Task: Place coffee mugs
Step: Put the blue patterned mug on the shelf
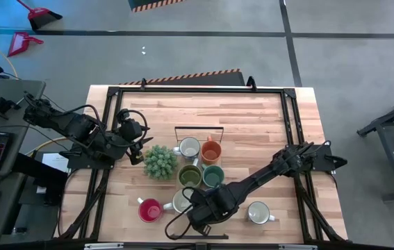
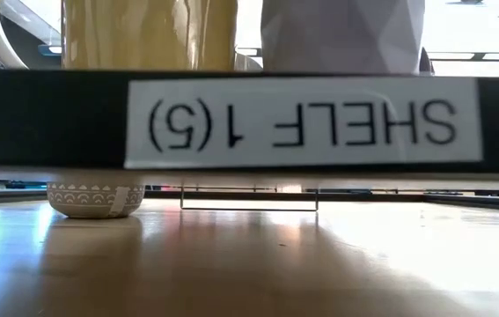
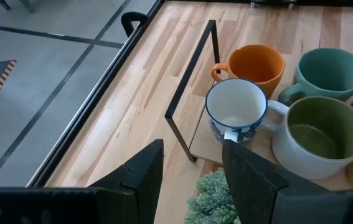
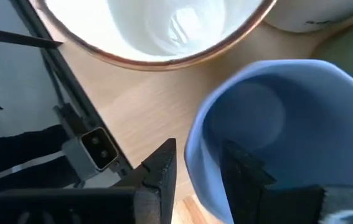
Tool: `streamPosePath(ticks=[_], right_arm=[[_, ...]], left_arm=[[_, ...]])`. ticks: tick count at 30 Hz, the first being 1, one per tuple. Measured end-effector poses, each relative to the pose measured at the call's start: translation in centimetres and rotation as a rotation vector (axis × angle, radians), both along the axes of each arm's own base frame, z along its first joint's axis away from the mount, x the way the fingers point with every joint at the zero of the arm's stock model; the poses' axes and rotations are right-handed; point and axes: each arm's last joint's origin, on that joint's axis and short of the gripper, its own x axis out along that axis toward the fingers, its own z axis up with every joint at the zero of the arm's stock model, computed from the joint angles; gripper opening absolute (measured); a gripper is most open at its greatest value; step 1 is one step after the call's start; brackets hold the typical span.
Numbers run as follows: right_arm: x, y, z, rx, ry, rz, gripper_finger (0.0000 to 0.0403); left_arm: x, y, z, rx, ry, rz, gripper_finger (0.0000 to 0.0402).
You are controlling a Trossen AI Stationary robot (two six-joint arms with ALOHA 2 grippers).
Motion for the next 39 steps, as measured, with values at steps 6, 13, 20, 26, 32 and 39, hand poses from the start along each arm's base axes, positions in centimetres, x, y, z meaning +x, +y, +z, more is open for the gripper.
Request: streamPosePath(ticks=[6,13,20,26,32,39], right_arm=[[-0.6,-0.4,1.3,-0.005,-0.015,0.05,0.0099],[-3.2,-1.1,5.2,-0.047,-0.052,0.266,0.0099],[-6.4,-1.3,7.5,-0.168,-0.043,0.407,0.0099],[-8.5,-0.9,7.6,-0.302,-0.059,0.437,0.0099],[-13.6,-2.5,6.4,-0.452,-0.068,0.231,0.0099],[-18.4,-5.5,2.5,-0.416,-0.325,0.059,0.0099]], left_arm=[[0.0,-0.1,0.0,-0.019,0.01,-0.018,0.0154],[0.0,-0.1,-0.1,-0.028,0.022,-0.038,0.0154],[0.0,-0.2,-0.1,-0.042,0.028,-0.049,0.0154],[0.0,-0.3,-0.1,-0.074,0.038,-0.068,0.0154],[0.0,-0.3,-0.1,-0.083,0.038,-0.074,0.0154],[0.1,-0.5,-0.2,-0.134,0.032,-0.073,0.0154]])
